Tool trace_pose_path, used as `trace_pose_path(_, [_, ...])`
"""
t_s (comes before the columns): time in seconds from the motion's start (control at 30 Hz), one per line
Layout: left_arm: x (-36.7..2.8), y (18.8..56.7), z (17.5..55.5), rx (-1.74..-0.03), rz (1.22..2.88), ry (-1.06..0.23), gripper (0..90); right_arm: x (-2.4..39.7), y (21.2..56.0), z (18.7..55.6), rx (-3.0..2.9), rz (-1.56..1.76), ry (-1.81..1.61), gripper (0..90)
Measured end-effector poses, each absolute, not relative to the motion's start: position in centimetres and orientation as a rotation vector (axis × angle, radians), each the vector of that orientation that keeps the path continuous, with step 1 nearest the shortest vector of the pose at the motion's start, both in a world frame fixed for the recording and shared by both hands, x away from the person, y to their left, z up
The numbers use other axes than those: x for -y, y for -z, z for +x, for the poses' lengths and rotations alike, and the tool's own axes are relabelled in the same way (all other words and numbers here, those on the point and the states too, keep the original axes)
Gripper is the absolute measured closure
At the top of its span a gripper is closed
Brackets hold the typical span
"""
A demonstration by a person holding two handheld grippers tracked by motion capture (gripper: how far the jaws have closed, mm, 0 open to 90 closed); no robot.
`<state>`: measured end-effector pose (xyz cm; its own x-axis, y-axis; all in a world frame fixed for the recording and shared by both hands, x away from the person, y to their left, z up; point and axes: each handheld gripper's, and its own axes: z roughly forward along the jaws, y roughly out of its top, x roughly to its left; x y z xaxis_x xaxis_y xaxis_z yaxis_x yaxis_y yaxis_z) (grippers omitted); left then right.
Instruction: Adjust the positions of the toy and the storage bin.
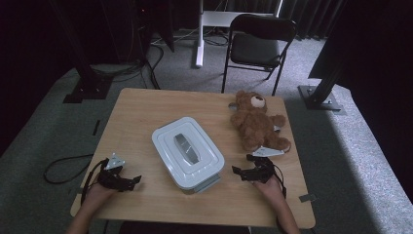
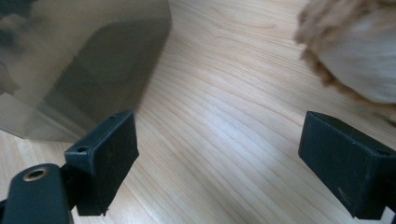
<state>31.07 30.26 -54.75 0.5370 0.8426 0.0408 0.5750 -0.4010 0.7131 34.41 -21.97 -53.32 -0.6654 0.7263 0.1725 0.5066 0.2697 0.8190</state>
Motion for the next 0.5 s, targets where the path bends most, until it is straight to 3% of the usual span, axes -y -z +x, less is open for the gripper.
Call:
trace_pose_path(0.2, [-31.2, 55.0, 30.7, -1.17, 2.117, -0.54, 0.4, 22.7, 52.7, 33.9, -2.299, 1.165, -1.36, 10.9])
trace_pose_path(0.5, [-32.3, 55.7, 30.8, -1.206, 2.122, -0.541, 0.4, 22.9, 48.8, 33.4, -2.294, 1.135, -1.438, 10.9])
